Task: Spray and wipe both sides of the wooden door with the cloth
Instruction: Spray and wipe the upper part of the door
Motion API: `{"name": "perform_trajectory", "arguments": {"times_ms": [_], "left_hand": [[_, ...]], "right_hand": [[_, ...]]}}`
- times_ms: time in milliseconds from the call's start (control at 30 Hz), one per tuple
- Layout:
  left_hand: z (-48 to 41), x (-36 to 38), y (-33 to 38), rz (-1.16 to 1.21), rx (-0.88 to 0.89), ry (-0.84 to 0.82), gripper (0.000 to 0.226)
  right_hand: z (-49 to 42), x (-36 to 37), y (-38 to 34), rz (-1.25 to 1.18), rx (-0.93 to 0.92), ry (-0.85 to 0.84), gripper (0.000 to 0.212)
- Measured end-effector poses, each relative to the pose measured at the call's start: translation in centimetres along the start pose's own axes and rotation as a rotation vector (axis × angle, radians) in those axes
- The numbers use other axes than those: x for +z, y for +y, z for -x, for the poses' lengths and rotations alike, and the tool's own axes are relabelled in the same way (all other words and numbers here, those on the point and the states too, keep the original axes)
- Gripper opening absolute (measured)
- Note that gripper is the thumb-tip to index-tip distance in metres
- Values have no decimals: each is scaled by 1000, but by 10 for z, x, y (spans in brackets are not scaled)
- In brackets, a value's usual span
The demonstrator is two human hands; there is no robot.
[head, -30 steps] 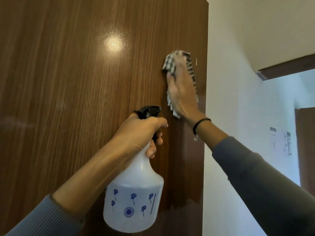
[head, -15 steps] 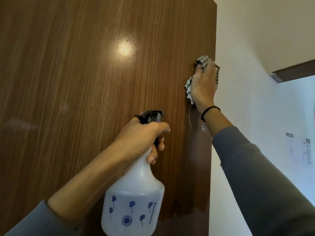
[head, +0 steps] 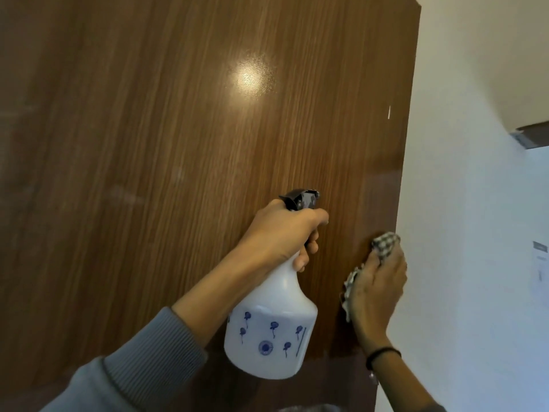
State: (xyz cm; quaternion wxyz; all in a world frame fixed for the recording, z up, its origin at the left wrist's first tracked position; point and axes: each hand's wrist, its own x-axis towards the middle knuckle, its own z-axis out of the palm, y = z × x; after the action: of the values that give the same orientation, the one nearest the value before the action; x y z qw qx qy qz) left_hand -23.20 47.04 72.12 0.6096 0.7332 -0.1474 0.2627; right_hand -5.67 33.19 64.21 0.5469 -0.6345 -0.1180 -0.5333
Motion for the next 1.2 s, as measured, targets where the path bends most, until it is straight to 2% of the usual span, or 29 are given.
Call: {"name": "perform_trajectory", "arguments": {"times_ms": [100, 233, 267, 333, 433, 500, 567, 633, 700, 767, 833, 933, 1000, 1033, 1133, 1200], "left_hand": [[1, 1, 1, -10, -4, 9, 26], [5, 3, 3, -40, -3, 16, 24], [7, 3, 4, -32, 1, 11, 23], [14, 0, 6, -18, 11, -4, 21], [30, -10, 10, -39, 42, 29, 24], [43, -21, 16, -37, 83, 44, 21], [57, -28, 20, -33, 126, 39, 25], [69, -33, 24, -29, 149, 44, 26], [79, -35, 24, -23, 145, 49, 28], [85, -39, 23, -33, 141, 50, 30], [91, -44, 21, -38, 138, 70, 30], [97, -56, 20, -46, 164, 117, 30], [99, -62, 20, -56, 182, 151, 29], [99, -64, 21, -61, 187, 166, 29], [98, -67, 25, -72, 197, 189, 29], [102, -68, 28, -70, 203, 190, 28]], "right_hand": [[23, 2, -7, -24, -25, -88, 60], [50, -5, -9, -81, -340, -277, 57], [46, -8, -6, -98, -372, -302, 58], [31, -7, -7, -113, -310, -276, 58], [-3, 5, -38, -115, -115, -199, 60], [-20, 15, -72, -114, -127, -174, 61], [-17, 23, -101, -117, -290, -181, 59], [-3, 27, -117, -97, -526, -250, 57], [9, 25, -115, -53, -800, -350, 56], [5, 19, -110, -46, -963, -425, 57], [-2, 17, -111, -68, -889, -429, 58], [0, 29, -138, -87, -592, -307, 57], [12, 38, -163, -49, -577, -241, 57], [19, 41, -171, -25, -671, -245, 57], [29, 41, -174, 2, -1147, -387, 54], [18, 38, -170, -9, -1296, -460, 52]]}}
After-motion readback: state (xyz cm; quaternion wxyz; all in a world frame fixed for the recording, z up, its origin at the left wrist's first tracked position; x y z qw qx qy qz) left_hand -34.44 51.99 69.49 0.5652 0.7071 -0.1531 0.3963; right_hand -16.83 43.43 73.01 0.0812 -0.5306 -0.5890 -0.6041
